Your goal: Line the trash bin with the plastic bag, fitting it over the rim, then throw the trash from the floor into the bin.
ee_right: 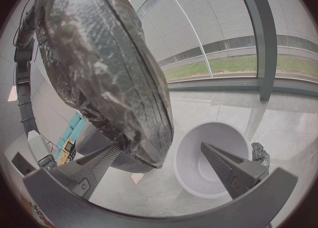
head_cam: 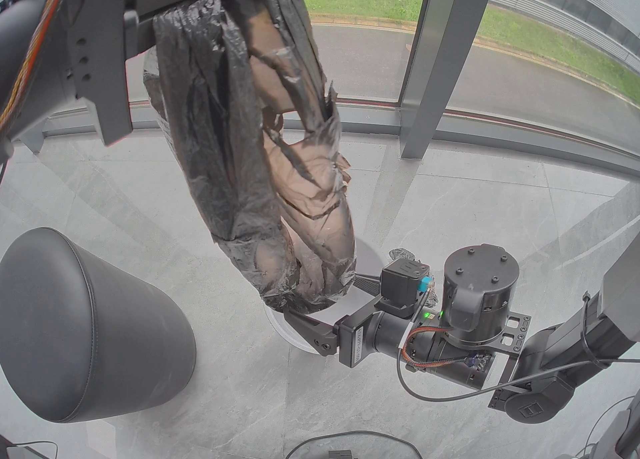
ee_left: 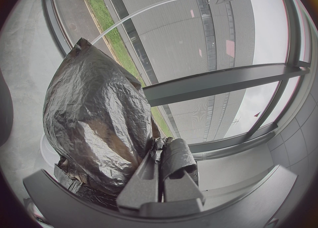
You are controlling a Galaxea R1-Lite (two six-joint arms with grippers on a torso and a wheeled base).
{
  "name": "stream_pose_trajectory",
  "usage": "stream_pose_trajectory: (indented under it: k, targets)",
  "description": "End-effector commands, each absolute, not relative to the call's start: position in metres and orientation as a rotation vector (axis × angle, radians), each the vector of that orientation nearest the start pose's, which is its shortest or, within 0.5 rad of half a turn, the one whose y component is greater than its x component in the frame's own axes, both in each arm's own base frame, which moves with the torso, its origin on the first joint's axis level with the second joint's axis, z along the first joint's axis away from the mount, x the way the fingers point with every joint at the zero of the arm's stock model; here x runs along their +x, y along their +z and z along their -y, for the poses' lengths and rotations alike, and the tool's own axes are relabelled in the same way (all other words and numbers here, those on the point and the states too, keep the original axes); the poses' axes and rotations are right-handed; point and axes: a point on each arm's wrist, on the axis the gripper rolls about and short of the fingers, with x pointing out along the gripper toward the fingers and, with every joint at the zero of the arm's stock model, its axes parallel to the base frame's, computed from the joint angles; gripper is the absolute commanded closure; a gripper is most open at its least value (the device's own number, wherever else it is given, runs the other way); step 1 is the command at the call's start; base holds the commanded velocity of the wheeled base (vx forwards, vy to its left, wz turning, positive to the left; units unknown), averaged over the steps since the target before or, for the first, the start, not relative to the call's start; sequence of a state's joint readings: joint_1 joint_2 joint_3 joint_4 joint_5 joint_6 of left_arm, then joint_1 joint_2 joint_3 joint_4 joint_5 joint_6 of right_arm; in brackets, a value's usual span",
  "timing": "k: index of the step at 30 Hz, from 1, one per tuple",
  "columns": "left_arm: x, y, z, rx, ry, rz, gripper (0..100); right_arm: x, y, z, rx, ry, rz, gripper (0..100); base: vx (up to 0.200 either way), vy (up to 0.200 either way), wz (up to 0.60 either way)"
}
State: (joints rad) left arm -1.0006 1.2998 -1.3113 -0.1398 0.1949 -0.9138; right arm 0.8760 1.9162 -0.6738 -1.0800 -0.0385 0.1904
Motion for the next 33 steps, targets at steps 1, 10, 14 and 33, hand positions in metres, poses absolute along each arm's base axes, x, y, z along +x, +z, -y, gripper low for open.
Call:
stream_pose_trajectory:
  k: [1, 10, 14, 33]
  targets:
    - [0.105, 0.384, 0.157, -0.955, -0.819, -0.243, 100, 0.214, 0.121, -0.254, 0.083, 0.813, -0.208, 0, 0.0, 0.0, 0.0]
    - [0.104, 0.382, 0.159, -0.949, -0.823, -0.252, 100, 0.214, 0.127, -0.254, 0.086, 0.782, -0.141, 0, 0.0, 0.0, 0.0]
    - [0.104, 0.382, 0.159, -0.947, -0.823, -0.251, 100, 0.213, 0.13, -0.253, 0.096, 0.774, -0.119, 0, 0.0, 0.0, 0.0]
    - [0.102, 0.382, 0.156, -0.948, -0.827, -0.25, 100, 0.208, 0.136, -0.255, 0.114, 0.776, -0.077, 100, 0.0, 0.0, 0.0]
